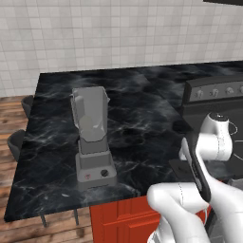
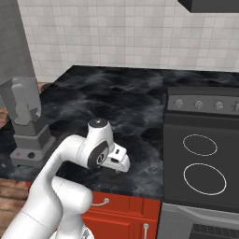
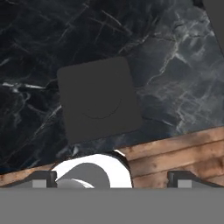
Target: Grab the lemon and lemon wedge from the fridge, place them in the blender, close the lid, and turn on the blender to create a marinade.
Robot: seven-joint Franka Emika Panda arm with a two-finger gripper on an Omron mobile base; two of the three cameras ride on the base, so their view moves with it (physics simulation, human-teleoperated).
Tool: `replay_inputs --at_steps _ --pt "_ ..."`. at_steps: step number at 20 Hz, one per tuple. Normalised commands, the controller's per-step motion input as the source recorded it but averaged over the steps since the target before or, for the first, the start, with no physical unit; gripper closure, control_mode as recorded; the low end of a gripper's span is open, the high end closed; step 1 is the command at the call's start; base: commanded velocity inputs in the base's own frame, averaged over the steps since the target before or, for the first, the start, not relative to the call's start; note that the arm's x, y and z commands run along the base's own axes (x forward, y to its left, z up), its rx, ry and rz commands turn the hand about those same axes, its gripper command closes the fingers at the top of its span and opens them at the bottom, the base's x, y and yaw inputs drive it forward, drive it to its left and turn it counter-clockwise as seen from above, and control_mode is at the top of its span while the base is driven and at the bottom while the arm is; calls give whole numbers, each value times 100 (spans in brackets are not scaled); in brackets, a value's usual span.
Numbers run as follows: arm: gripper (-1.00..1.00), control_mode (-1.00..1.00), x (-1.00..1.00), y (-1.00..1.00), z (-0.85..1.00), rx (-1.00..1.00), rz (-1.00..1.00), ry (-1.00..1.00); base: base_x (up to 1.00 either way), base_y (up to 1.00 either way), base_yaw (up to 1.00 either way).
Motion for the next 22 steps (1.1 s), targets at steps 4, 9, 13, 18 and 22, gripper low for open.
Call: replay_inputs --at_steps 4,9,13,18,22 --pt "-100 -100 29 0 -37 0 16 0 0 0 0" --pt "-100 -100 42 12 -28 -1 4 12 0 0 0" --pt "-100 -100 39 15 -16 -1 0 16 0 0 0" --pt "-100 -100 17 -3 -19 0 2 11 0 0 0" --pt "-100 -100 6 -22 -18 0 6 4 0 0 0"
